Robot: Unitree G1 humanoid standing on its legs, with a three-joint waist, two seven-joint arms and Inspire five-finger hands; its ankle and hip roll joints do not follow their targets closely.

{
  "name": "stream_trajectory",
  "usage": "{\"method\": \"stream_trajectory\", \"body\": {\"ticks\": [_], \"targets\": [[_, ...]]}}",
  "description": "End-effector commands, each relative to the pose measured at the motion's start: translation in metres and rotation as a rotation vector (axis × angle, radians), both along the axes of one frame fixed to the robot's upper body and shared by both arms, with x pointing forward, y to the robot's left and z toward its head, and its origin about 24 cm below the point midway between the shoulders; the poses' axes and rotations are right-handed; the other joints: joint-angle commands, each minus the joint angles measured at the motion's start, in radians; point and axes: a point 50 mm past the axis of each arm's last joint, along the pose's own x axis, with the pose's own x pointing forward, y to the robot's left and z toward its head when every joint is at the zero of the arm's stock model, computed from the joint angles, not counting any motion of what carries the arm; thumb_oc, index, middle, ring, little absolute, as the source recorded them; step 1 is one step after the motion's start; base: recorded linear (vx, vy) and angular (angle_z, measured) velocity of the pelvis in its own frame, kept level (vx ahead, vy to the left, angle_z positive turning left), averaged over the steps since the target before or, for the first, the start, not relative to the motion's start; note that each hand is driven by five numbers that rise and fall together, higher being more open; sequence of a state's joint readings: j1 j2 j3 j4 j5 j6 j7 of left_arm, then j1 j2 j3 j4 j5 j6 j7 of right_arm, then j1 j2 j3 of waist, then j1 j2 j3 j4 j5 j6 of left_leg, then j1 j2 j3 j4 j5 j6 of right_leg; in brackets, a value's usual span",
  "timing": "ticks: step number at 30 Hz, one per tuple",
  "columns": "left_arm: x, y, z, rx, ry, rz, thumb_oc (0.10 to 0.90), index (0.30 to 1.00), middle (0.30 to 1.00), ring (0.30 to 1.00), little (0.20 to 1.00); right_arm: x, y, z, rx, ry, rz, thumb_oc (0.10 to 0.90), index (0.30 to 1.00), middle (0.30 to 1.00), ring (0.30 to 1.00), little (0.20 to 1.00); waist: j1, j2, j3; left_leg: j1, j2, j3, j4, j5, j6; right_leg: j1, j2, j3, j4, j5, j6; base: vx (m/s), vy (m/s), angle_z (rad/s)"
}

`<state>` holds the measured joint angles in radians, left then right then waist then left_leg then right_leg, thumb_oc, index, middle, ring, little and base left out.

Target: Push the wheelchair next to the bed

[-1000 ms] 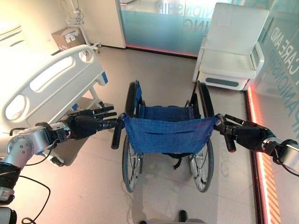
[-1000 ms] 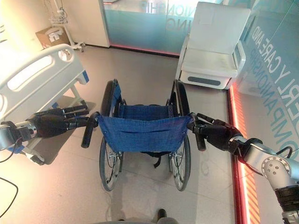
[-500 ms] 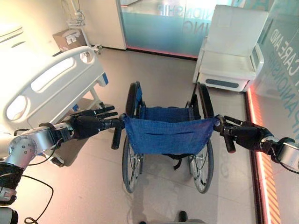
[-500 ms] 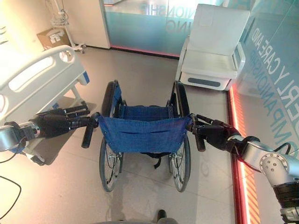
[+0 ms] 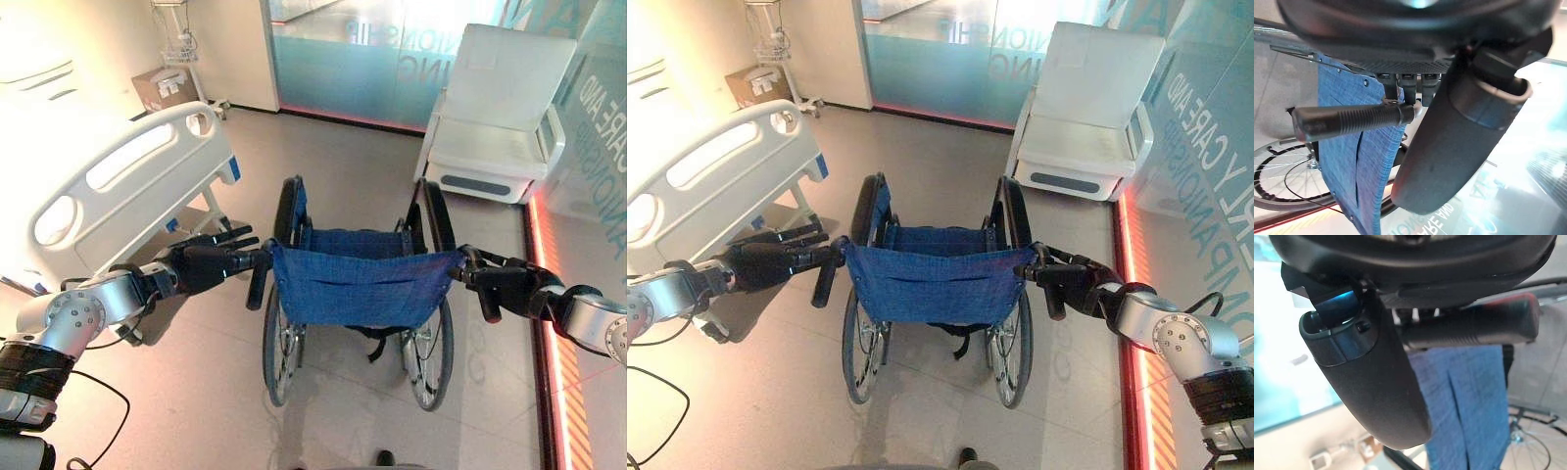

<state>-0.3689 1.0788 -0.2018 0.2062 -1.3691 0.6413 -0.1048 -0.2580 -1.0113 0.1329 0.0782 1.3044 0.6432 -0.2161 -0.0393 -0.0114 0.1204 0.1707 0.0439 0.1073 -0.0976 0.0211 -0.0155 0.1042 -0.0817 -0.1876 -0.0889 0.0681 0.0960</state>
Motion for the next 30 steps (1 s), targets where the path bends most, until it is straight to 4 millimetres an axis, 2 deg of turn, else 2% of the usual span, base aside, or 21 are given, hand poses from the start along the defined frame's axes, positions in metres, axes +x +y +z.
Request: {"method": "stream_trajectory", "body": {"ticks": [1, 4, 11, 19, 24, 30], "targets": [[0.007, -0.041, 0.017, 0.013, -0.024, -0.244, 0.8, 0.9, 0.9, 0.9, 0.9, 0.02, 0.057, 0.022, 0.167, -0.111, 0.23, 0.8, 0.9, 0.9, 0.9, 0.9, 0.048, -0.006, -0.053, -0.018, -0.081, 0.003, 0.01, -0.02, 0.015, 0.049, -0.028, -0.056, 0.004, 0.005, 0.048, 0.03, -0.025, 0.12], [0.005, -0.044, 0.012, 0.018, 0.002, -0.316, 0.8, 0.9, 0.9, 0.9, 0.9, 0.022, 0.058, 0.018, 0.155, -0.101, 0.227, 0.8, 0.9, 0.9, 0.9, 0.9, 0.05, -0.002, -0.054, -0.015, -0.081, 0.002, 0.01, -0.019, 0.013, 0.053, -0.026, -0.059, 0.004, 0.005, 0.049, 0.03, -0.024, 0.11], [0.004, -0.066, 0.011, -0.002, -0.017, -0.433, 0.8, 0.9, 0.9, 0.9, 0.9, 0.024, 0.061, 0.007, 0.154, -0.09, 0.23, 0.8, 0.9, 0.9, 0.9, 0.9, 0.047, 0.005, -0.054, -0.011, -0.079, -0.004, 0.01, -0.018, 0.009, 0.061, -0.018, -0.056, 0.004, 0.0, 0.044, 0.02, -0.012, 0.02], [0.005, -0.066, -0.004, 0.089, 0.078, -0.384, 0.8, 0.9, 0.9, 0.9, 0.9, 0.026, 0.066, -0.002, 0.125, -0.052, 0.238, 0.8, 0.9, 0.9, 0.9, 0.9, 0.046, 0.006, -0.058, -0.005, -0.077, -0.001, 0.01, -0.017, 0.007, 0.071, -0.014, -0.061, 0.002, -0.004, 0.043, 0.02, -0.013, 0.04], [0.015, -0.066, -0.006, 0.103, 0.022, -0.35, 0.8, 0.9, 0.9, 0.9, 0.9, 0.029, 0.071, -0.01, 0.101, -0.026, 0.248, 0.8, 0.9, 0.9, 0.9, 0.9, 0.051, 0.005, -0.062, -0.003, -0.079, -0.013, 0.01, -0.014, 0.006, 0.077, -0.011, -0.061, 0.002, -0.007, 0.04, 0.02, -0.008, 0.01], [0.028, -0.081, -0.003, 0.073, -0.071, -0.326, 0.8, 0.9, 0.9, 0.9, 0.9, 0.036, 0.087, -0.017, 0.098, -0.018, 0.287, 0.8, 0.9, 0.9, 0.9, 0.9, 0.054, 0.004, -0.061, 0.003, -0.081, -0.028, 0.01, -0.013, 0.005, 0.085, -0.008, -0.057, 0.003, -0.01, 0.034, 0.05, -0.011, 0.01]]}}
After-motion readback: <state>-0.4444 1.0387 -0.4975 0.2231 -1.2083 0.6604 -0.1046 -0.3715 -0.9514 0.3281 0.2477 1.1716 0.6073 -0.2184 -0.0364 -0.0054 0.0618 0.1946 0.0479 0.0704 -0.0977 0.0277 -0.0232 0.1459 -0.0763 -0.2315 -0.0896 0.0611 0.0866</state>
